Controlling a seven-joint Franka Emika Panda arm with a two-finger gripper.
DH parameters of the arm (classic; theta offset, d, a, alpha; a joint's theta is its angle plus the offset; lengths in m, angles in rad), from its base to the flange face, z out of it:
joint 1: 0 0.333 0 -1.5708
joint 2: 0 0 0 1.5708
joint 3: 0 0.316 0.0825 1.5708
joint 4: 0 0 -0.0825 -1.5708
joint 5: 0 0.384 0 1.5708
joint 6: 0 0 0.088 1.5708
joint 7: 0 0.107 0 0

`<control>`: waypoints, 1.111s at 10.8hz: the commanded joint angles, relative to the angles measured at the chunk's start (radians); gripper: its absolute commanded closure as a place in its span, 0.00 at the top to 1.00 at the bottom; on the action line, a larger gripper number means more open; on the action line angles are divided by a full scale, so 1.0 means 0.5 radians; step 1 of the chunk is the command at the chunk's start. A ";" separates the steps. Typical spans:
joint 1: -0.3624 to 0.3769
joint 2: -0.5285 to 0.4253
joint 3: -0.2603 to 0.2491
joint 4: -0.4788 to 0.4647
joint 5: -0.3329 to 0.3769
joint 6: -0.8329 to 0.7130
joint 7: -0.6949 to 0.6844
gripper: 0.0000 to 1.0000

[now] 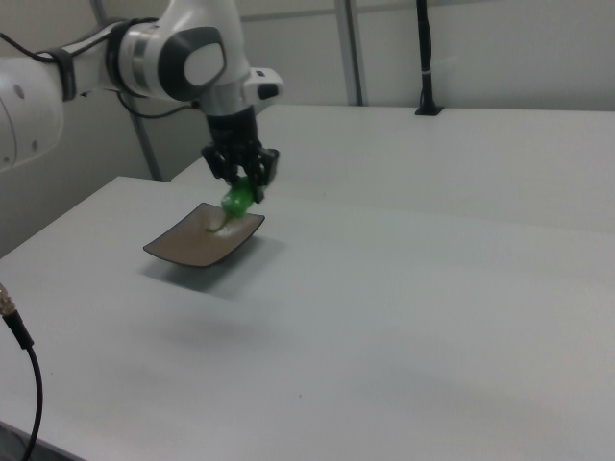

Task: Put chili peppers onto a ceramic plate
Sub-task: 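Lift the held chili pepper and carry it toward the ceramic plate, then lower the chili pepper onto the plate and open the gripper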

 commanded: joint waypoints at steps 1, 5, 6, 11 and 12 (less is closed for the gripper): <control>0.214 0.056 -0.016 0.093 0.041 0.002 0.235 0.00; 0.300 0.249 0.168 0.121 0.041 0.354 0.303 0.00; 0.340 0.302 0.178 0.121 0.041 0.455 0.337 0.00; 0.466 0.575 0.224 0.109 0.044 1.069 0.494 0.00; 0.472 0.642 0.227 0.105 0.044 1.194 0.494 0.00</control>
